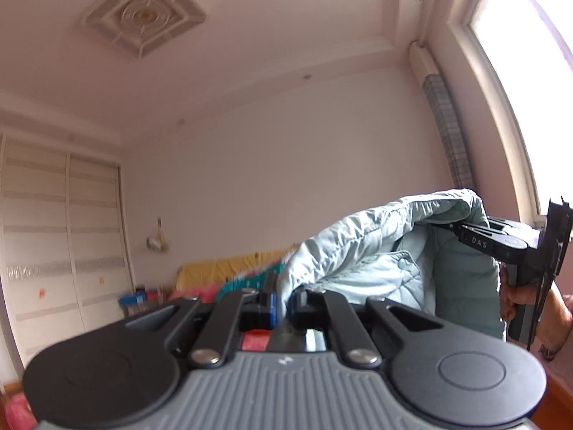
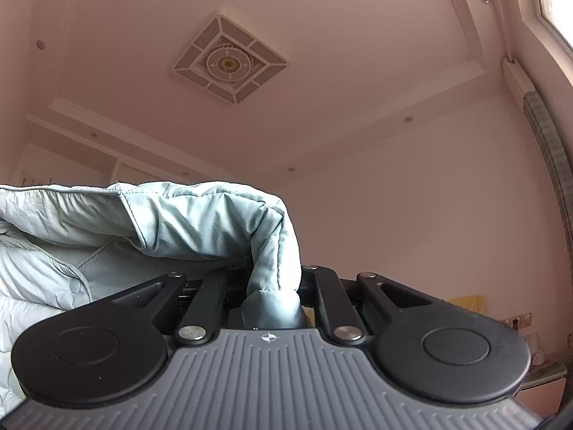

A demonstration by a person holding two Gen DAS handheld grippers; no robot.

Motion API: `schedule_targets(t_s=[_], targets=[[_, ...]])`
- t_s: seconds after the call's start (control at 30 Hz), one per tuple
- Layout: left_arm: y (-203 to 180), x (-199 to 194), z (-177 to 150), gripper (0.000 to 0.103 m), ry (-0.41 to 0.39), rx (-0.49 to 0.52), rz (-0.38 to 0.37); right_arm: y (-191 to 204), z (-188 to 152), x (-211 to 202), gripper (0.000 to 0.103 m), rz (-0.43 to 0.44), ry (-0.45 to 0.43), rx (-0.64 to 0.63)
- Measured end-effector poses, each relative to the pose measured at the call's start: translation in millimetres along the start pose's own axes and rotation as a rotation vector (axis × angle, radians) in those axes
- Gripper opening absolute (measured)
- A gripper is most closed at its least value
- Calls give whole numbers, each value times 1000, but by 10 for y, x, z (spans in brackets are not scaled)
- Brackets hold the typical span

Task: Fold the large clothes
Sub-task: 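Lay the jacket flat on the bed and open both grippers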

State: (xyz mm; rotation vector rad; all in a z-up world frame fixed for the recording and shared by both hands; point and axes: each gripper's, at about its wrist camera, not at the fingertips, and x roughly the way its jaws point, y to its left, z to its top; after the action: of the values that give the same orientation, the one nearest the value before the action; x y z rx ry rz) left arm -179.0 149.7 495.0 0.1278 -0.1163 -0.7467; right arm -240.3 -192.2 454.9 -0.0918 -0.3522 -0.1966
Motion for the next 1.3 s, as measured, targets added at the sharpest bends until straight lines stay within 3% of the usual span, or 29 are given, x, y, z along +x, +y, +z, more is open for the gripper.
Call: schedule_targets(t_s=[0.17, 0.3, 0.4, 0.57, 0.77, 0.83, 0.9, 0.93, 0.97, 1.0, 1.03, 1.07, 1.13, 1.3], targets=[[349, 747, -633, 7, 168, -63, 80, -35, -731, 751, 11, 44, 208, -12], [653, 1463, -1440, 7, 351, -94, 151, 17, -1683, 1395, 12, 74, 420, -46], [866, 1949, -2076, 7, 454, -84, 209, 103, -2409, 1837, 12, 78, 531, -76], [1273, 2566, -2865, 7, 542, -83, 289, 284, -3371, 2550, 12, 51, 621, -59], [1708, 2942, -3506, 7, 572, -142, 389, 541, -4024, 3059, 12, 31, 670, -40], [1753, 3010, -3688, 7, 584, -141, 414, 823, -4155, 2957, 13, 25, 694, -68], [1777, 3090, -3877, 9, 601, -141, 436, 893, -4335, 3053, 21, 12, 726, -99], [1784, 3108, -3973, 12, 610, -142, 451, 962, -4547, 3166, 38, -3, 750, -112], [1805, 3141, -4070, 12, 619, -141, 470, 959, -4657, 3203, 66, -25, 764, -121], [1819, 3155, -4139, 12, 626, -136, 486, 970, -4788, 3235, 78, -46, 782, -127], [1837, 3161, -4194, 24, 634, -132, 505, 922, -4864, 3245, 92, -55, 804, -122], [1857, 3145, -4230, 38, 638, -135, 521, 890, -4939, 3248, 98, -59, 824, -113], [1897, 3075, -4253, 53, 629, -138, 542, 921, -5090, 3177, 100, -66, 848, -105], [1954, 2765, -4136, 58, 592, -110, 582, 831, -5122, 3078, 102, -82, 858, -115]])
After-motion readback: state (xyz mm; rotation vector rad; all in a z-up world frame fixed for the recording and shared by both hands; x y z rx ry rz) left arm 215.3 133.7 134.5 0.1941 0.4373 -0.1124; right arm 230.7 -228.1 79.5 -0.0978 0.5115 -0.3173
